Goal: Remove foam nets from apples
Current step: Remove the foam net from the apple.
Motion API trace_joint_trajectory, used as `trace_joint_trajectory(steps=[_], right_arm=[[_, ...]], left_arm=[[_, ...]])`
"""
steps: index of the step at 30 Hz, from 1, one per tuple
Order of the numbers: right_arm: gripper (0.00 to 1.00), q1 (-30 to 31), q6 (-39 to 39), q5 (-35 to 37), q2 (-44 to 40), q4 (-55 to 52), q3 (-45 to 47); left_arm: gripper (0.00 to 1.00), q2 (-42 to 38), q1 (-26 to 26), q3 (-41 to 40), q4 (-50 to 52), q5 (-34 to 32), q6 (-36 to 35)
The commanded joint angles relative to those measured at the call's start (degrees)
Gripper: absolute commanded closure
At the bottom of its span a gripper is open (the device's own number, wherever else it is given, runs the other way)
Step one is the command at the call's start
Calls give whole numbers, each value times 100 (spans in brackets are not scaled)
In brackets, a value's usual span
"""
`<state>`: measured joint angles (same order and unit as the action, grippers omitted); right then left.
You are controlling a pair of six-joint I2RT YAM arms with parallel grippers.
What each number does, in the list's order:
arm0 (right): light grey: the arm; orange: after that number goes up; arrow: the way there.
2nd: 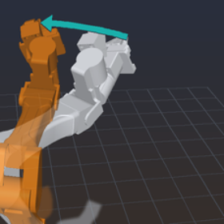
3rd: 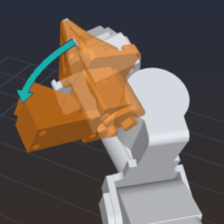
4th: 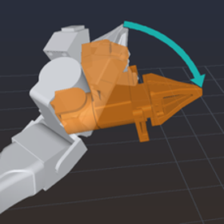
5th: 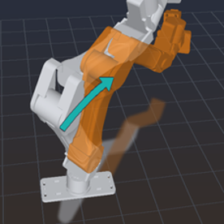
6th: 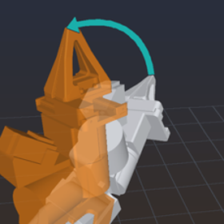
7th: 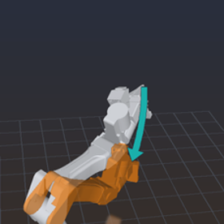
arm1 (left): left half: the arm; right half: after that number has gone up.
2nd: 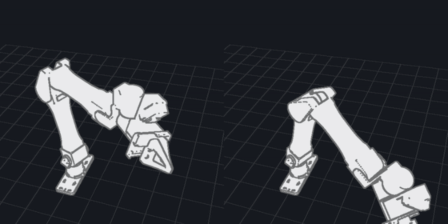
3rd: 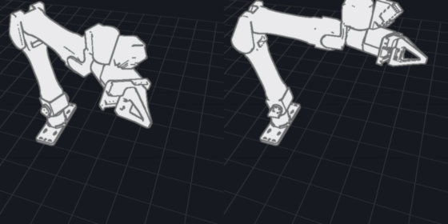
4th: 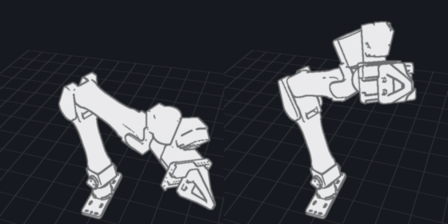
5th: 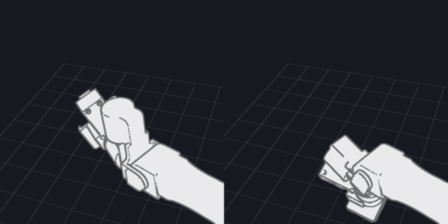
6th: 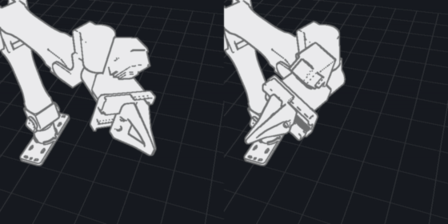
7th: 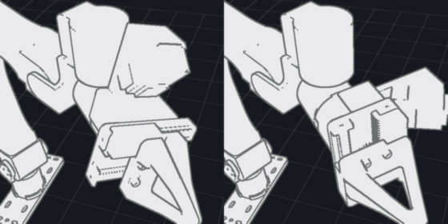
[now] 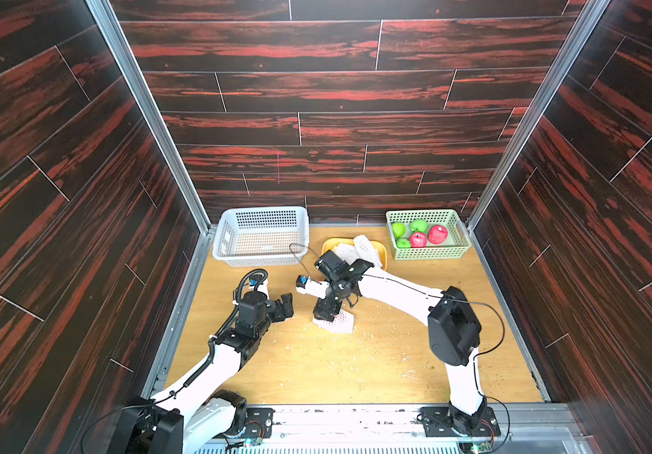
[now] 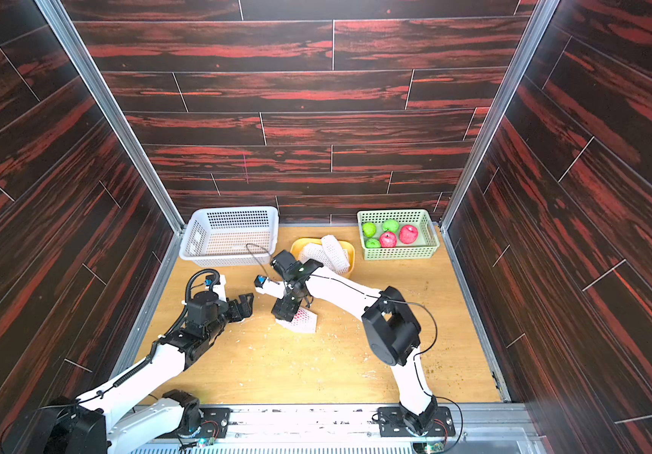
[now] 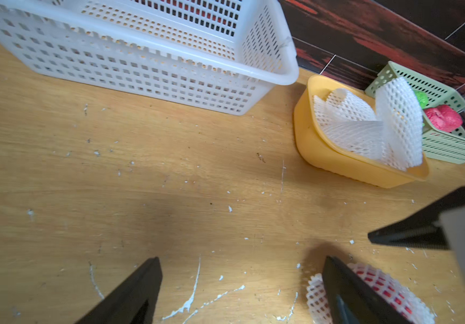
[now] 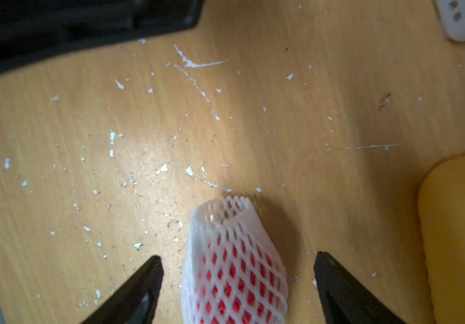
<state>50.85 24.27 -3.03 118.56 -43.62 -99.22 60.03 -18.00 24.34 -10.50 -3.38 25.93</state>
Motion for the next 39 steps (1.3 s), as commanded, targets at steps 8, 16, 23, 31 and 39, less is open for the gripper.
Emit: trace_joint_trajectory(steps=[8,16,23,31,39], right_arm=[[11,220,168,320,860,-695,-676],[18,242,181,306,1258,-504,-871],[37,246,229,173,1359,-378,-889],[59,234,203,-65,914,-148,-695],[72,146,159,-314,135,493,14]], left_arm=[[6,96,33,-8,127,-67,-50],[6,61,37,-39,121,-126,-54],[6,122,41,-52,119,-190,-53],[6,272,42,53,196,-247,-61],[6,463,42,227,280,-339,-123]])
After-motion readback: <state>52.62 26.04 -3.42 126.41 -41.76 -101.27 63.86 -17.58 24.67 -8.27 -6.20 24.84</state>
